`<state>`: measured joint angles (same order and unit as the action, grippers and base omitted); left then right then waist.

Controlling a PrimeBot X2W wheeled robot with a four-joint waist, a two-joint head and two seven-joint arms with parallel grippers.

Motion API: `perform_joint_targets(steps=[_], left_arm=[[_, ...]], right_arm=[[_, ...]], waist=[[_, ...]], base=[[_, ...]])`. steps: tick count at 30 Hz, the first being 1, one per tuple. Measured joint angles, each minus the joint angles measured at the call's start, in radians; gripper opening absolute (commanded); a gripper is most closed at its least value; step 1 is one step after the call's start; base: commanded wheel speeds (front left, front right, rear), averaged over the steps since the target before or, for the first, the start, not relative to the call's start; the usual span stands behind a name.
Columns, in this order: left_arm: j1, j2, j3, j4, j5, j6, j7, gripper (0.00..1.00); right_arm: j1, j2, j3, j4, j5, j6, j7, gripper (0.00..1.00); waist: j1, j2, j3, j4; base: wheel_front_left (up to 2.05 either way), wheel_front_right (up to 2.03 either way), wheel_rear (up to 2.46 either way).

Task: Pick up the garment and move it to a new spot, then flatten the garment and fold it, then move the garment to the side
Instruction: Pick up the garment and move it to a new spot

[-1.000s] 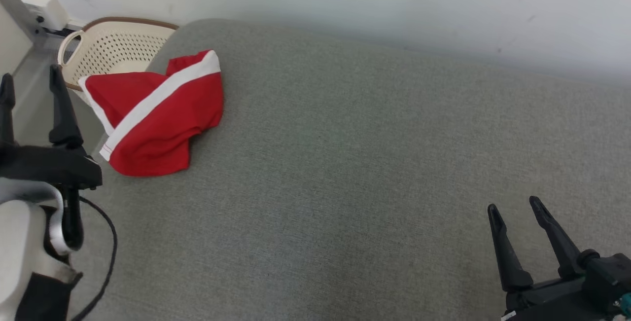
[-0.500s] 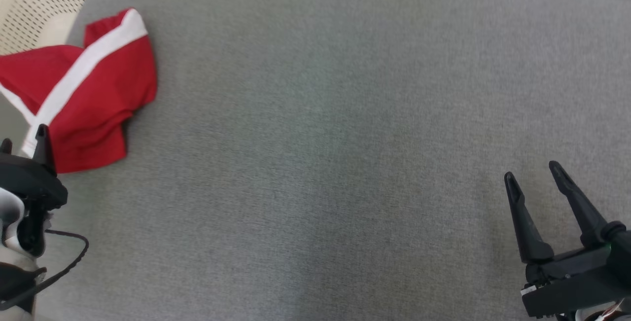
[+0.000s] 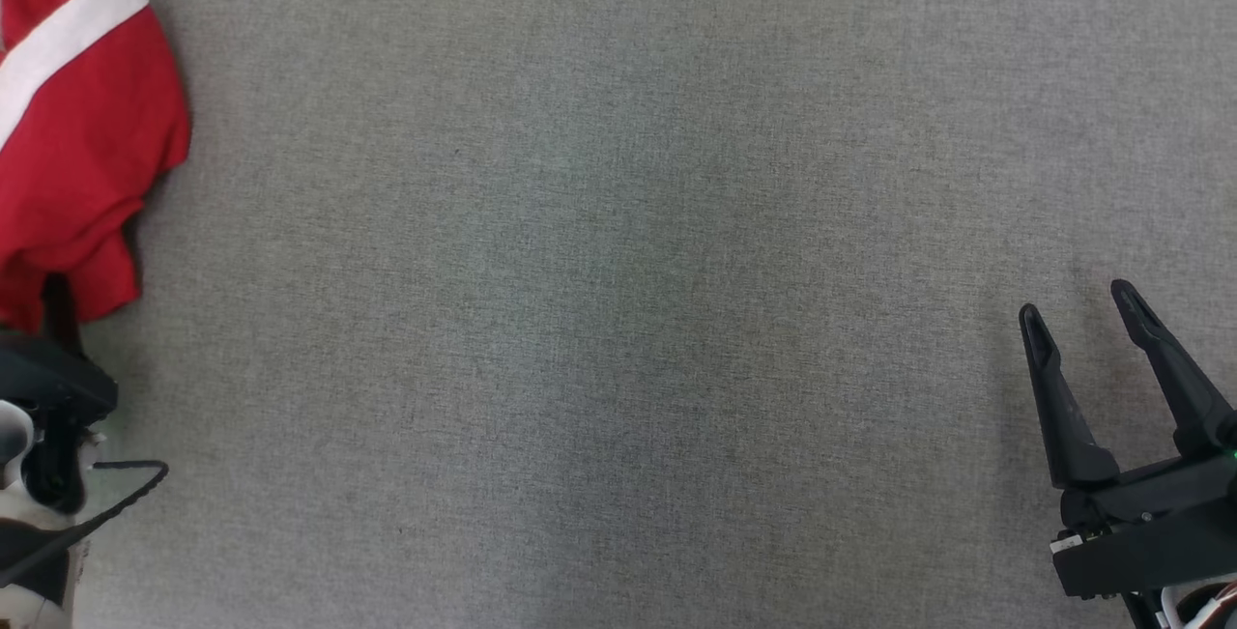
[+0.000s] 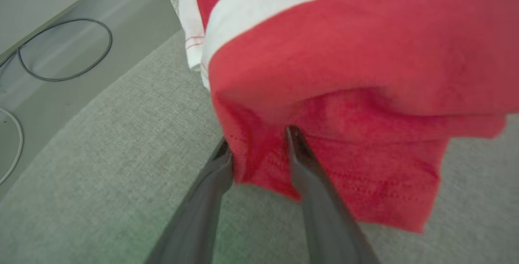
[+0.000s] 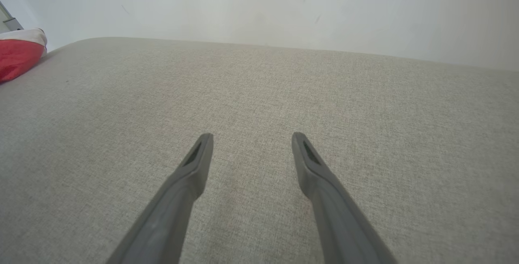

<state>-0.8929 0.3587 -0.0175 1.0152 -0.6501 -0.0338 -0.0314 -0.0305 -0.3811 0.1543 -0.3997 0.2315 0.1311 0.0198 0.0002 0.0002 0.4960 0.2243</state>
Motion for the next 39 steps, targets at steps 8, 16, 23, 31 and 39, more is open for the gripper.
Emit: perform_joint_targets(steps=[8, 16, 23, 31, 39], left_arm=[[-0.032, 0.009, -0.027, 0.004, 0.037, 0.006, -0.133, 0.00], [-0.052, 0.030, -0.077, -0.170, 0.139, 0.075, -0.215, 0.00], [0.025, -0.004, -0.164, -0.422, 0.216, 0.120, -0.204, 0.00], [0.243, -0.074, -0.341, -0.857, 0.299, 0.185, -0.048, 0.00], [0.337, -0.130, -0.491, -1.042, 0.343, 0.194, 0.041, 0.00]], right_arm=[[0.001, 0.012, -0.007, 0.011, 0.004, 0.000, 0.006, 1.00], [0.016, 0.046, -0.003, 0.036, 0.007, 0.000, 0.000, 1.00], [0.021, 0.086, -0.011, 0.065, 0.006, 0.000, -0.016, 1.00], [0.020, 0.141, -0.040, 0.097, -0.005, 0.000, -0.047, 1.00], [-0.002, 0.175, -0.058, 0.138, -0.010, 0.000, -0.084, 1.00]], waist=[[-0.0002, -0.0001, -0.031, 0.010], [-0.0003, -0.0002, -0.102, 0.031], [-0.0004, -0.0003, -0.169, 0.034], [-0.0004, -0.0003, -0.232, -0.014], [-0.0004, -0.0003, -0.238, -0.104]], base=[[0.00, 0.00, 0.00], [0.00, 0.00, 0.00], [0.00, 0.00, 0.00], [0.00, 0.00, 0.00], [0.00, 0.00, 0.00]])
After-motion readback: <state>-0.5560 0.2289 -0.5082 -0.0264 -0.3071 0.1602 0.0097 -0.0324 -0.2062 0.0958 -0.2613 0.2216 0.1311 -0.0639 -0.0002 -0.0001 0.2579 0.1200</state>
